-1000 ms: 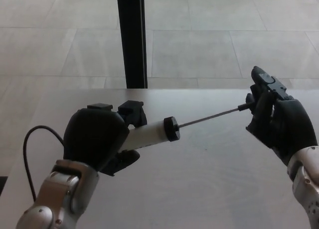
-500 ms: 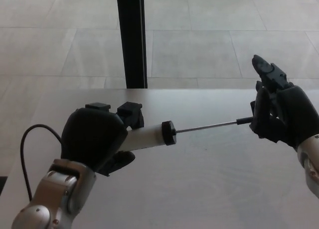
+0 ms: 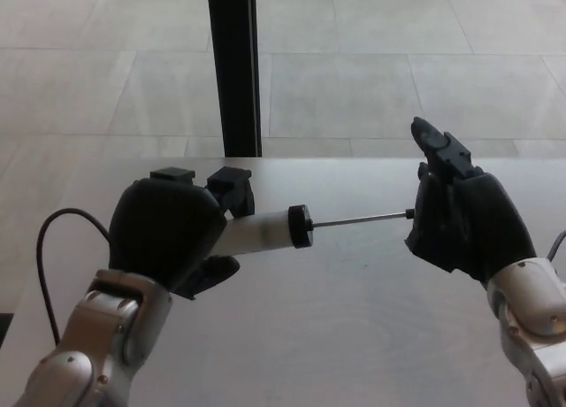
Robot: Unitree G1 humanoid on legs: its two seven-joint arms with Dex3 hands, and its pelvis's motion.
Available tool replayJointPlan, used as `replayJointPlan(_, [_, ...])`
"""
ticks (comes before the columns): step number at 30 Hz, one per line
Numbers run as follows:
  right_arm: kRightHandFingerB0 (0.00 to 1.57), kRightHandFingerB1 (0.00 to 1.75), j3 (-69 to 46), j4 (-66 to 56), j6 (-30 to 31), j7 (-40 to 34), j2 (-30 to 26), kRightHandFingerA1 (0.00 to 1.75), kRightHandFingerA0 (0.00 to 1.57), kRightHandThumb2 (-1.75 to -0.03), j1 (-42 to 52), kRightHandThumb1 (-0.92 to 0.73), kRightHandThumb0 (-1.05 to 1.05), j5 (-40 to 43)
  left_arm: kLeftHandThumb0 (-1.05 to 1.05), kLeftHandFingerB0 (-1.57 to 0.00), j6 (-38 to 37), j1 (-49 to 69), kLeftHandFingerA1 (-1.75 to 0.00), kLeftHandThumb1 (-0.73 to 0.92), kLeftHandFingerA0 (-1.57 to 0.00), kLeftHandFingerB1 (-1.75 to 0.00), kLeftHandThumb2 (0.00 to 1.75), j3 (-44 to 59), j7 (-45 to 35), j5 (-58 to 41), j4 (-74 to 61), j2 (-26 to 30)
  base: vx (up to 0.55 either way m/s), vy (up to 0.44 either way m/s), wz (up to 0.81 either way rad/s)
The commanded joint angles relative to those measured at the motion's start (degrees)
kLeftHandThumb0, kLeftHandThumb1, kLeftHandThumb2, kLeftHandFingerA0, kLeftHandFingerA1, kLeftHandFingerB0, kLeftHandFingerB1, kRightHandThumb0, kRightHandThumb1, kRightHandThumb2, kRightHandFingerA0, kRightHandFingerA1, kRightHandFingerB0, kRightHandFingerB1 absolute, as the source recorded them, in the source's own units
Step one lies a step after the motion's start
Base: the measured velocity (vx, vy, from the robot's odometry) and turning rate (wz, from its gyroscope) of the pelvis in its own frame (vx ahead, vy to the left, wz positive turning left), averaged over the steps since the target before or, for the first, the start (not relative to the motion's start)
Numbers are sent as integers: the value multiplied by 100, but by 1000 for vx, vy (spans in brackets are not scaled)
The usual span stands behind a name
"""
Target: The robot uses its left hand to lift the air pump kept on the middle of the desk and use the right hand to compress the handle
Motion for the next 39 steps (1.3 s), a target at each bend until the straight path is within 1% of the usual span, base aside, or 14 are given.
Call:
replayJointPlan(1, [0, 2, -86, 27, -102, -79, 254, 12, 0, -131, 82, -92, -105, 84, -15, -76, 27, -65, -175, 48, -89, -156, 119, 113, 5, -186, -39, -87, 0, 0, 0])
replayJointPlan(3, [0, 1, -233, 11, 80, -184, 577, 13, 0, -129, 67, -89, -105, 253, -15, -74, 0, -90, -175, 49, -86, -156, 116, 129, -18, -223, -8, -114, 0, 0, 0])
replayJointPlan(4, [0, 1, -175, 25, 50, -282, 652, 12, 0, -130, 48, -89, -105, 126, -23, -96, 11, -87, -139, 51, -117, -124, 115, 136, -73, -281, -19, -154, 0, 0, 0])
replayJointPlan(7, [0, 0, -168, -1, 107, -316, 734, 13, 0, -131, 1, -89, -105, 54, -24, -94, 37, -83, -139, 51, -117, -124, 116, 134, -94, -243, -47, -164, 0, 0, 0])
replayJointPlan(8, [0, 0, -163, -31, 115, -353, 787, 13, 0, -130, -33, -90, -105, 46, -16, -75, 87, -91, -175, 48, -88, -157, 120, 99, -85, -169, -46, -190, 0, 0, 0])
replayJointPlan(10, [0, 0, -127, -42, 86, -411, 822, 14, 0, -131, -115, -91, -105, -42, -17, -71, 232, -92, -175, 52, -87, -160, 114, 82, -254, -165, -109, -279, 0, 0, 0])
replayJointPlan(14, [0, 0, -83, 21, 1, -458, 869, 12, 0, -132, -328, -92, -104, -119, -15, -72, 247, -145, -175, 55, -83, -154, 104, -7, -213, -69, -74, -410, 0, 0, 0])
replayJointPlan(24, [0, 3, 169, 122, -129, -548, 774, 15, 0, -132, -476, -92, -101, -414, -16, -75, 360, -485, -171, 50, -89, -145, 112, -236, -20, 249, 113, -440, 0, 0, 0])
replayJointPlan(26, [0, 4, 247, 193, -203, -534, 705, 15, 0, -132, -489, -92, -101, -504, -18, -82, 411, -576, -147, 53, -88, -117, 110, -304, -134, 358, 86, -394, 0, 0, 0])
replayJointPlan(29, [0, 3, 311, 355, -318, -501, 662, 10, 0, -133, -584, -92, -105, -554, -15, -90, 450, -771, -105, 52, -99, -95, 112, -349, -107, 422, 143, -406, 0, 0, 0])
replayJointPlan(31, [0, 3, 316, 369, -340, -473, 648, 10, 0, -133, -595, -92, -105, -550, -21, -90, 505, -841, -111, 51, -98, -96, 110, -414, -101, 558, 162, -370, 0, 0, 0])
replayJointPlan(34, [0, 6, 342, 493, -526, -489, 654, 10, 0, -133, -585, -92, -104, -581, -23, -90, 542, -952, -115, 63, -95, -76, 95, -390, -220, 459, 139, -408, 0, 0, 0])
replayJointPlan(35, [0, 5, 347, 528, -547, -490, 673, 9, 0, -134, -583, -92, -104, -578, -28, -86, 608, -971, -117, 73, -94, -71, 80, -373, -316, 451, 73, -428, 0, 0, 0])
replayJointPlan(39, [0, 2, 283, 535, -534, -557, 794, 10, 0, -133, -580, -92, -105, -532, -27, -89, 659, -1042, -116, 67, -97, -73, 84, -367, -303, 440, 71, -528, 0, 0, 0])
